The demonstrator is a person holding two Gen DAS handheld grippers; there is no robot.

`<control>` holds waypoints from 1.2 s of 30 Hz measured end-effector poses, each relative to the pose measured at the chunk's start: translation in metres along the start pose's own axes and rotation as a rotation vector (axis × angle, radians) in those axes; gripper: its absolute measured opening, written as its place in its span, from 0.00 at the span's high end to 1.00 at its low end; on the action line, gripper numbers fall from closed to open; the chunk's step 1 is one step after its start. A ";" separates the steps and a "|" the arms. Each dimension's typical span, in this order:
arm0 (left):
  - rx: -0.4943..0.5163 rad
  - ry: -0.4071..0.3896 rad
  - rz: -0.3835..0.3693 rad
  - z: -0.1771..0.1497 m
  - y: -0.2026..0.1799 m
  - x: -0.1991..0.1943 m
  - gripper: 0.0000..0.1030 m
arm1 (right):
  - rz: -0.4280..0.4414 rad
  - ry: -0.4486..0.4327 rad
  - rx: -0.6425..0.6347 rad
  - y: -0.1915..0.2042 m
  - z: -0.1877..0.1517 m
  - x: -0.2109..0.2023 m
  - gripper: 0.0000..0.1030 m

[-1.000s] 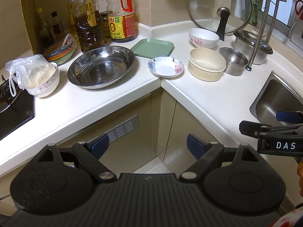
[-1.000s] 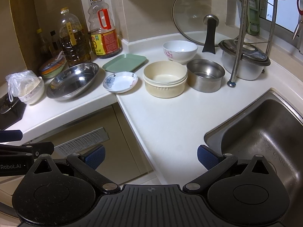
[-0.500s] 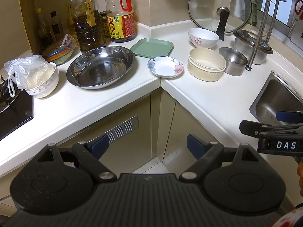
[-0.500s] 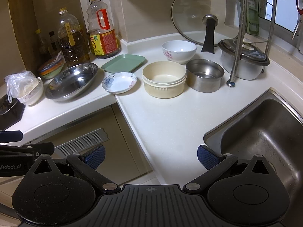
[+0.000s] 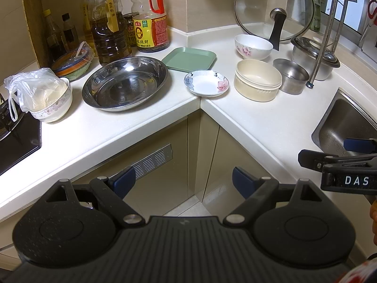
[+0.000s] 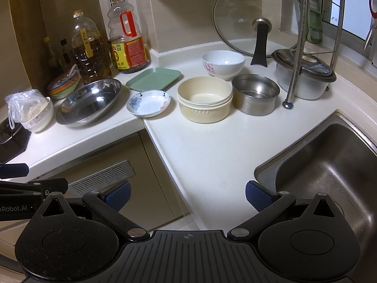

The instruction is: Organize plates and bowls

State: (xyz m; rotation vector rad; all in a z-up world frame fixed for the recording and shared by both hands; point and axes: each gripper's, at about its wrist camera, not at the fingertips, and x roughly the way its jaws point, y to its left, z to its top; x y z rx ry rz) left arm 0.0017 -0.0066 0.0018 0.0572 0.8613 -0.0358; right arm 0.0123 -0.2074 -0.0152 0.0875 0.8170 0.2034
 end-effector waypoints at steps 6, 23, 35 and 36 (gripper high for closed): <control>-0.001 0.001 -0.001 -0.002 -0.002 0.002 0.14 | 0.002 0.000 0.001 -0.001 0.001 0.001 0.00; 0.010 0.011 -0.022 0.009 0.004 0.020 0.14 | -0.011 0.001 0.018 0.003 0.006 0.012 0.00; 0.016 0.027 -0.062 0.031 0.033 0.039 0.14 | 0.017 -0.001 0.048 0.019 0.020 0.032 0.00; 0.018 0.027 -0.063 0.033 0.036 0.041 0.14 | 0.024 -0.001 0.053 0.021 0.022 0.034 0.00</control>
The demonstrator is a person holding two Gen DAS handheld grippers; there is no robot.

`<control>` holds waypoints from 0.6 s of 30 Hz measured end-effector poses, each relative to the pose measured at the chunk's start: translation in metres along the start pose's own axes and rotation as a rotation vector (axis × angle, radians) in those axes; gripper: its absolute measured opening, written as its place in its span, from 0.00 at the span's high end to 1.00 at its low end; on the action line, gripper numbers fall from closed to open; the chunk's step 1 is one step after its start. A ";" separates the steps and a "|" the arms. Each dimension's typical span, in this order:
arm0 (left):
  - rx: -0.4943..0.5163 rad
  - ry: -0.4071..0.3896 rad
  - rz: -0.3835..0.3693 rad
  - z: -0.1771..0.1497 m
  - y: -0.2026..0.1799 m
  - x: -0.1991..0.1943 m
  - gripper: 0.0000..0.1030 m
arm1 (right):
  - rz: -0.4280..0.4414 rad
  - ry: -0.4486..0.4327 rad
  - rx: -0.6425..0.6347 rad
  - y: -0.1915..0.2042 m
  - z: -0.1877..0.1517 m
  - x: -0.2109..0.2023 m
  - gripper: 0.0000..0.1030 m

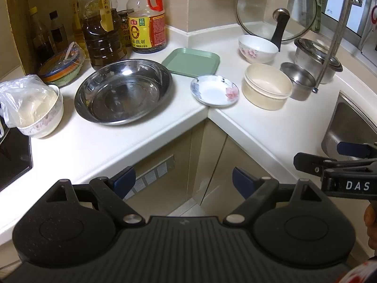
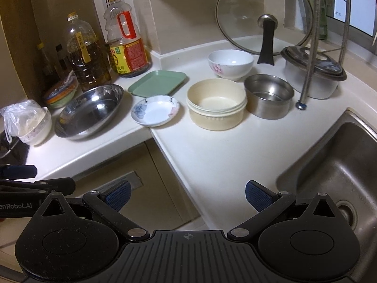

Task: Organize plates and bowls
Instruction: 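Move both grippers toward the green square tray beside the steel basin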

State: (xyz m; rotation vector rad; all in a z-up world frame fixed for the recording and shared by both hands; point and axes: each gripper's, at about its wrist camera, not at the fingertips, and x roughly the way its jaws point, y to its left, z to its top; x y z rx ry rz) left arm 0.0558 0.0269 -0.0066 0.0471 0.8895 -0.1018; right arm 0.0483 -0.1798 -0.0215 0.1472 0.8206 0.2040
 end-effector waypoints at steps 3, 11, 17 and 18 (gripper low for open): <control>0.005 0.001 -0.006 0.007 0.011 0.005 0.14 | 0.008 -0.003 0.017 0.006 0.006 0.007 0.00; 0.031 -0.019 -0.020 0.030 0.040 0.016 0.14 | 0.044 -0.029 0.052 0.024 0.024 0.024 0.00; 0.024 -0.051 -0.019 0.053 0.057 0.024 0.14 | 0.070 -0.067 0.040 0.034 0.048 0.034 0.00; 0.026 -0.055 -0.015 0.056 0.059 0.026 0.14 | 0.079 -0.071 0.038 0.035 0.052 0.036 0.00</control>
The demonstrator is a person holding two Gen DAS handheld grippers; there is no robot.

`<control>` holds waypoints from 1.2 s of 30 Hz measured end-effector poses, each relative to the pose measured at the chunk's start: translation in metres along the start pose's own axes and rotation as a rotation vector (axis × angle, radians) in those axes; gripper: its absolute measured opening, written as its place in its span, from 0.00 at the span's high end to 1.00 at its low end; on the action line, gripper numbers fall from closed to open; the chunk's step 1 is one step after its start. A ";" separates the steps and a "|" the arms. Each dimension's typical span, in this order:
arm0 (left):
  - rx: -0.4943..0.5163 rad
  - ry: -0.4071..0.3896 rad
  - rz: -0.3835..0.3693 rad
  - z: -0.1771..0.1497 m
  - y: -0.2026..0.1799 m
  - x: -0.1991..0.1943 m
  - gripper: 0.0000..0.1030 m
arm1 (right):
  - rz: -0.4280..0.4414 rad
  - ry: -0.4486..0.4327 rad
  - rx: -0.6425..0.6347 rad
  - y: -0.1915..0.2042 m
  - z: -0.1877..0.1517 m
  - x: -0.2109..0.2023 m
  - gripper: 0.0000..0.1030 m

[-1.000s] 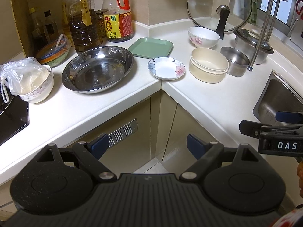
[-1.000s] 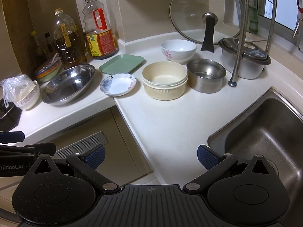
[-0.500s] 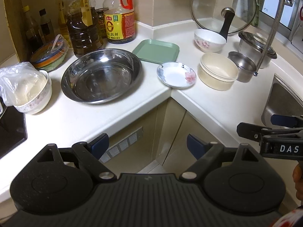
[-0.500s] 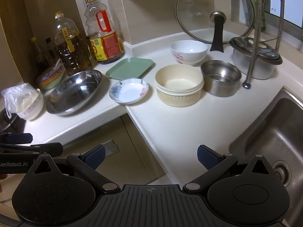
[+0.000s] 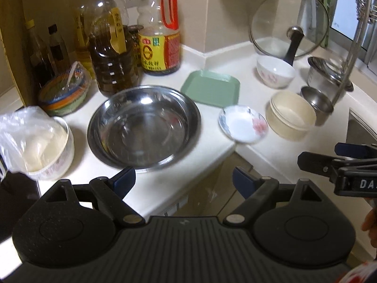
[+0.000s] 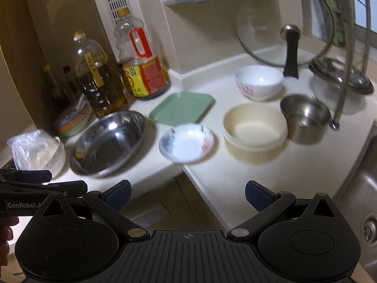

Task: Organize plates and bowls
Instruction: 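Move both grippers toward the green square tray beside the steel basin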

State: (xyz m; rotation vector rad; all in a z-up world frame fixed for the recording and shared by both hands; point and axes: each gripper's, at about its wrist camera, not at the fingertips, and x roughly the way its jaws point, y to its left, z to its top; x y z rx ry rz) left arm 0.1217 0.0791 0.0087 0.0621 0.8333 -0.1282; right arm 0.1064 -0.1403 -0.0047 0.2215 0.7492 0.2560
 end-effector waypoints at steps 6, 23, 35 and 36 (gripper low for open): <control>-0.004 -0.008 0.013 0.021 0.009 0.016 0.14 | 0.010 -0.028 0.029 -0.001 0.022 0.016 0.00; 0.016 0.001 0.040 0.115 -0.002 0.114 0.20 | 0.062 -0.003 -0.053 -0.033 0.119 0.106 0.16; -0.020 0.096 0.057 0.163 -0.006 0.190 0.36 | 0.082 0.131 -0.035 -0.062 0.165 0.187 0.42; -0.020 0.105 0.052 0.165 -0.006 0.195 0.41 | 0.076 0.142 -0.022 -0.064 0.167 0.192 0.43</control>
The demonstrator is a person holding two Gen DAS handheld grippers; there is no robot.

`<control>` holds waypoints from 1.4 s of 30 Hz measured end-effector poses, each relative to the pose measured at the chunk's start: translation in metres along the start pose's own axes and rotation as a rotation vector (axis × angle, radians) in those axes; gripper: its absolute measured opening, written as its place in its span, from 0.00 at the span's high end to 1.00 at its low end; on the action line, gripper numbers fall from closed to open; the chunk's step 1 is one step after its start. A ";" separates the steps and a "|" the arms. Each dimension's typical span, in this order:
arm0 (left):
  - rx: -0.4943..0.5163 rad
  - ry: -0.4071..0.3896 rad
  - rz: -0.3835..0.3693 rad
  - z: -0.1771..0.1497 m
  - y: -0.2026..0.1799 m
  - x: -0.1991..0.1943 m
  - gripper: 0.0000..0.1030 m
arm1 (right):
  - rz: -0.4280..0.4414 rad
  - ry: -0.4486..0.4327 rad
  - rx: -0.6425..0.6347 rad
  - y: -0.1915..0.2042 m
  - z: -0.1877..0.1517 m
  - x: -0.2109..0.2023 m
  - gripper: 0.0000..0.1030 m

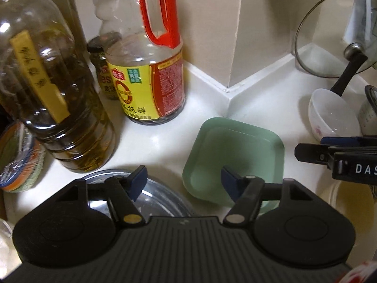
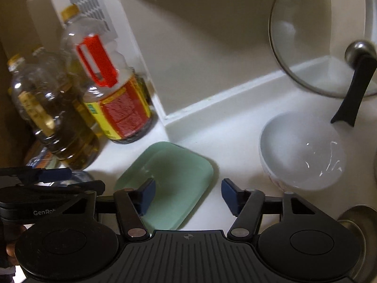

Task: Organize plates and bowls
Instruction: 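Move both grippers toward the green square tray beside the steel basin, then close both grippers on the rim of the green square tray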

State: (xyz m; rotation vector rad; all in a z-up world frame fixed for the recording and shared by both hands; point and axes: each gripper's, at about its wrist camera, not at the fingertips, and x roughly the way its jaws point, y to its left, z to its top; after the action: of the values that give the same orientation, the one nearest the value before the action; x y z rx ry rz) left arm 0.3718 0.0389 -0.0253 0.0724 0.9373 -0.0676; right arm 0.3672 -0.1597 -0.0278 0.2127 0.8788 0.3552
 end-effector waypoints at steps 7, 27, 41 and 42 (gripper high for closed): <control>0.037 0.041 -0.037 0.012 0.001 0.028 0.53 | -0.040 0.036 0.080 -0.005 0.009 0.021 0.48; 0.067 0.099 -0.103 0.018 0.007 0.072 0.71 | -0.125 0.156 0.185 0.004 -0.002 0.066 0.62; 0.080 0.098 -0.105 0.019 0.000 0.084 0.86 | -0.143 0.142 0.199 0.001 -0.005 0.071 0.92; 0.080 0.097 -0.106 0.019 0.000 0.082 0.86 | -0.143 0.137 0.201 0.001 -0.005 0.070 0.92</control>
State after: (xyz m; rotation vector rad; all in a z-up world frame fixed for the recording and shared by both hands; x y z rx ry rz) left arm 0.4355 0.0351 -0.0805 0.1005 1.0349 -0.2017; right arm 0.4045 -0.1314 -0.0804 0.3120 1.0596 0.1488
